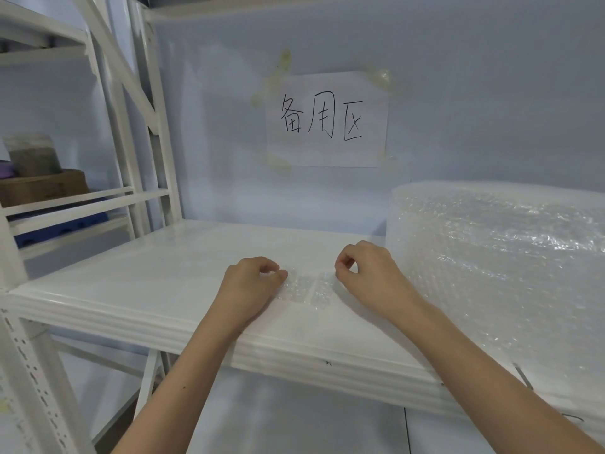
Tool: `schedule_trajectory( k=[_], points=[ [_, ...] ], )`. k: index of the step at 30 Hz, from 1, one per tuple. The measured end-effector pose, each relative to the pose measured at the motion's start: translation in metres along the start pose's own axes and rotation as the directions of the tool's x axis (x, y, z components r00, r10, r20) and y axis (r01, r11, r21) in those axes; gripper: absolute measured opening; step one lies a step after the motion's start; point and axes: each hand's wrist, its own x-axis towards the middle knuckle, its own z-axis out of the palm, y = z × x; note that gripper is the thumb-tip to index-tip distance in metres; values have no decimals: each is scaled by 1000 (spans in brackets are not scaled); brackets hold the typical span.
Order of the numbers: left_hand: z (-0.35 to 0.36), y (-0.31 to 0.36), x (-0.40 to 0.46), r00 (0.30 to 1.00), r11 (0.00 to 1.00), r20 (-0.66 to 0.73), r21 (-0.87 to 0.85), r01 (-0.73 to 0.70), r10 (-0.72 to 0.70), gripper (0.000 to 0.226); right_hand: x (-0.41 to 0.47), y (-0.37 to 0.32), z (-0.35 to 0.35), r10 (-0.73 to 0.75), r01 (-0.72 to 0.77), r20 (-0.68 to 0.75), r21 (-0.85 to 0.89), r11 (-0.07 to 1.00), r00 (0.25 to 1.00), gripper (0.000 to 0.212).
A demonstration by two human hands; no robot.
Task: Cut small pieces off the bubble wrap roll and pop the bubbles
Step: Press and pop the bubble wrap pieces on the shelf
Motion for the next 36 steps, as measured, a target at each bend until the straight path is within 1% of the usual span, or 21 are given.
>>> schedule_trajectory(
  k=[2, 4, 7, 10, 14, 16, 18, 21, 23, 26, 29, 31, 32, 36],
  points=[
    [1, 1, 1, 1000, 1000, -8, 28, 9, -9, 17, 1, -2, 0, 7, -7, -10, 39, 999, 1000, 18],
    [1, 2, 2, 1000, 999, -7, 51, 9, -8, 15, 4, -4, -1, 12, -11, -11, 70, 998, 1000, 18],
    [-1, 1, 2, 1000, 1000, -25, -2, 9, -9, 15, 10, -9, -3, 8, -9, 10, 110, 994, 1000, 18],
    [-4, -1, 2, 997, 981, -71, -192, 13, -27, 15, 17, -16, -5, 14, -15, 9, 200, 980, 1000, 19],
    [-9, -1, 4, 991, 878, -109, -478, 13, -75, 18, 28, -28, -4, 20, -20, 3, 342, 939, 1000, 17],
    [-12, 0, 3, 991, 827, -115, -562, -9, -68, 19, 33, -35, -1, 12, -16, 13, 397, 918, 1000, 18],
    [-15, 3, 1, 994, 792, -99, -610, -20, -51, 17, 38, -43, 4, 7, -25, 43, 442, 897, 999, 25],
    [-16, 7, -2, 997, 760, -75, -649, -41, -10, 13, 42, -50, 12, -34, -22, 112, 467, 884, 993, 36],
    [-17, 8, -4, 998, 744, -62, -665, -57, 21, 15, 43, -51, 17, -38, -36, 139, 497, 867, 990, 38],
    [-17, 6, -4, 997, 749, -49, -657, -82, 66, 17, 44, -47, 20, -13, -58, 123, 556, 829, 992, 25],
    [-17, 6, -4, 995, 751, -54, -653, -98, 82, 10, 44, -44, 20, -8, -47, 96, 552, 832, 995, 11],
    [-17, 6, -4, 995, 751, -51, -652, -101, 89, 10, 43, -44, 19, -13, -47, 102, 557, 829, 995, 10],
    [-17, 6, -4, 994, 754, -48, -649, -102, 93, 10, 43, -44, 18, -11, -57, 113, 582, 811, 994, 11],
    [-15, 8, -6, 994, 766, -28, -635, -96, 102, 16, 42, -46, 15, -4, -109, 157, 701, 705, 988, 11]
  ],
)
